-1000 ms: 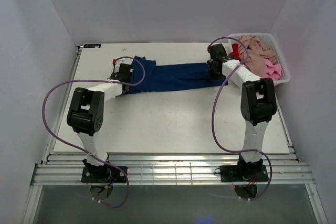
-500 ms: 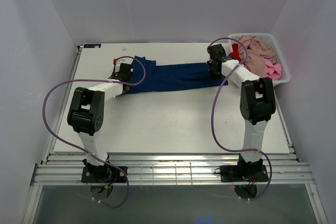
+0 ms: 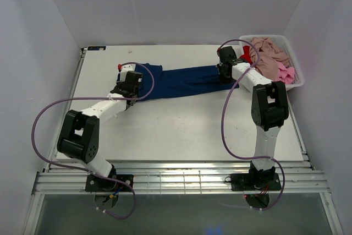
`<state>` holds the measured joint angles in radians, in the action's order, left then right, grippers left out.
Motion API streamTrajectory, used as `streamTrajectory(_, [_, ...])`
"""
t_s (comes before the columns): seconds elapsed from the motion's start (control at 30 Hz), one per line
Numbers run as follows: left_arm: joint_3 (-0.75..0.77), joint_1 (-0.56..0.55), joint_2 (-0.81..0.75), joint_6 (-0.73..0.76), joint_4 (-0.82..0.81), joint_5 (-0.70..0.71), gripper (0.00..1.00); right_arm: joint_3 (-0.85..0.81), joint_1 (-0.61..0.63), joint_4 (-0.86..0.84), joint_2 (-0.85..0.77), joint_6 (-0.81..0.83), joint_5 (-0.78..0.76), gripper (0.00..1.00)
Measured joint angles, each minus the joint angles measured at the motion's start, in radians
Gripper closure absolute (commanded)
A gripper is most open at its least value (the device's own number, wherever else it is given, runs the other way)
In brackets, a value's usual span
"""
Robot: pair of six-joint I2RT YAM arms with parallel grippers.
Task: Fold and stack the t-shirts
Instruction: Fold the other side of the tshirt into a rectangle
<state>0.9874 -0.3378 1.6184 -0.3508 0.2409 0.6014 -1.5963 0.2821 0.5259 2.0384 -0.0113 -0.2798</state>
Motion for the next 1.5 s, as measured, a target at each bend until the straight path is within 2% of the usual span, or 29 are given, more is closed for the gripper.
streamTrajectory(0.23, [-0.056, -0.036, -0.091, -0.037, 0.004, 0.024, 1.0, -0.001, 0.0, 0.002, 0.0, 0.0, -0.002, 0.67])
streamTrajectory(0.53, [-0.131, -0.103, -0.094, -0.105, 0.067, 0.039, 1.0, -0.005, 0.0, 0.006, 0.01, 0.0, -0.004, 0.67])
streamTrajectory(1.0, [-0.143, -0.103, -0.122, -0.206, 0.198, 0.122, 1.0, -0.014, 0.001, 0.024, 0.014, 0.0, -0.001, 0.67])
streamTrajectory(1.03, [-0.143, -0.103, -0.122, -0.206, 0.198, 0.121, 0.95, -0.014, 0.001, 0.023, 0.014, 0.0, 0.008, 0.67])
streamTrajectory(1.07, [-0.141, -0.103, -0.121, -0.205, 0.199, 0.12, 0.83, -0.014, 0.002, 0.021, 0.014, 0.002, 0.02, 0.67])
streamTrajectory(1.1, [-0.137, -0.103, -0.117, -0.198, 0.198, 0.119, 0.77, -0.014, 0.003, 0.018, 0.014, 0.008, 0.037, 0.66])
streamTrajectory(1.17, [-0.122, -0.103, -0.106, -0.19, 0.191, 0.115, 0.63, -0.014, 0.006, 0.004, 0.014, 0.022, 0.087, 0.6])
streamTrajectory(1.3, [-0.073, -0.103, -0.066, -0.169, 0.16, 0.108, 0.55, -0.014, 0.021, -0.042, 0.014, 0.05, 0.214, 0.56])
streamTrajectory(1.5, [-0.026, -0.103, -0.004, -0.133, 0.12, 0.108, 0.53, -0.019, 0.053, -0.089, 0.016, 0.076, 0.338, 0.55])
